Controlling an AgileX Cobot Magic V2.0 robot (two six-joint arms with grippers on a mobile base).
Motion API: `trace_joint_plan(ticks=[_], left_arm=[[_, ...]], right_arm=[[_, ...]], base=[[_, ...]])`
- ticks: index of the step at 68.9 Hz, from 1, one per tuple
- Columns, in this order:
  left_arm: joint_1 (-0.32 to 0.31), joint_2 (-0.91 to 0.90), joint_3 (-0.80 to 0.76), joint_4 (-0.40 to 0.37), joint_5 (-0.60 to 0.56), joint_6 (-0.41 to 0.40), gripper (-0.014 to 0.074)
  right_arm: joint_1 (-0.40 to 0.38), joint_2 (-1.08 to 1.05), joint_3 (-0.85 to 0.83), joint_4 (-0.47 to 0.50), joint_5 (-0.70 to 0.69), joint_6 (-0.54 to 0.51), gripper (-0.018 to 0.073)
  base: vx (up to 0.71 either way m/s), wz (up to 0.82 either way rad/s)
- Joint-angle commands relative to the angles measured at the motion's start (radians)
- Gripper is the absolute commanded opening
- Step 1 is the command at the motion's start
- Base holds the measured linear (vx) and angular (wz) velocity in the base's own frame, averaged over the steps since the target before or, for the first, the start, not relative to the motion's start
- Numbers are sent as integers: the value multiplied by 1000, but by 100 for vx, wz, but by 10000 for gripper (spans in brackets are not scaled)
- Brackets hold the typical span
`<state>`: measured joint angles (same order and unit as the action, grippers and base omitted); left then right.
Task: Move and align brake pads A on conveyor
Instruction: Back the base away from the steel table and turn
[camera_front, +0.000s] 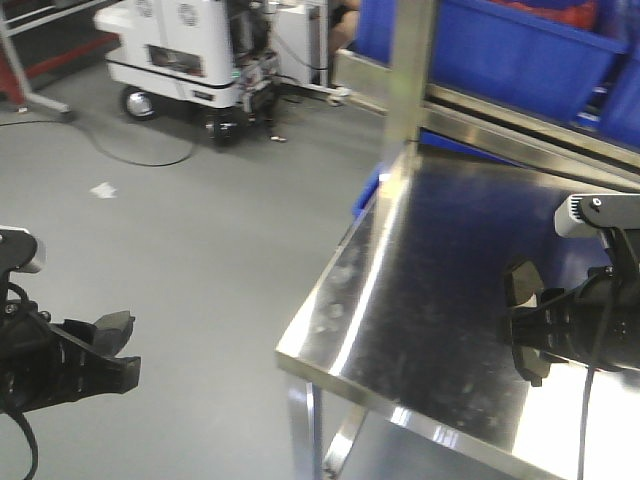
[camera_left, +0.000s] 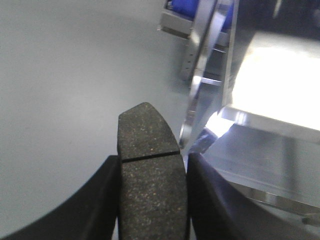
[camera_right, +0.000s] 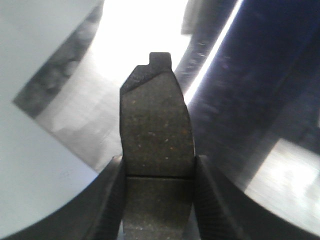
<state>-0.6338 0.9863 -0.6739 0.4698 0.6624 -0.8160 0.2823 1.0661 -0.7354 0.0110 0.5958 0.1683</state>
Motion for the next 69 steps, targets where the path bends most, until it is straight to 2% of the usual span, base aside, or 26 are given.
trace_joint_plan(ticks=[1,40,69], left_arm=[[-5,-13,-24,29,-52,-5,72],[-5,-13,-24,29,-52,-5,72],[-5,-13,-24,29,-52,-5,72]], right_arm=[[-3,-19,-29,-1,-63,-6,60],[-3,-19,-29,-1,-63,-6,60],[-3,-19,-29,-1,-63,-6,60]], base=[[-9,58],[-8,60],[4,35]])
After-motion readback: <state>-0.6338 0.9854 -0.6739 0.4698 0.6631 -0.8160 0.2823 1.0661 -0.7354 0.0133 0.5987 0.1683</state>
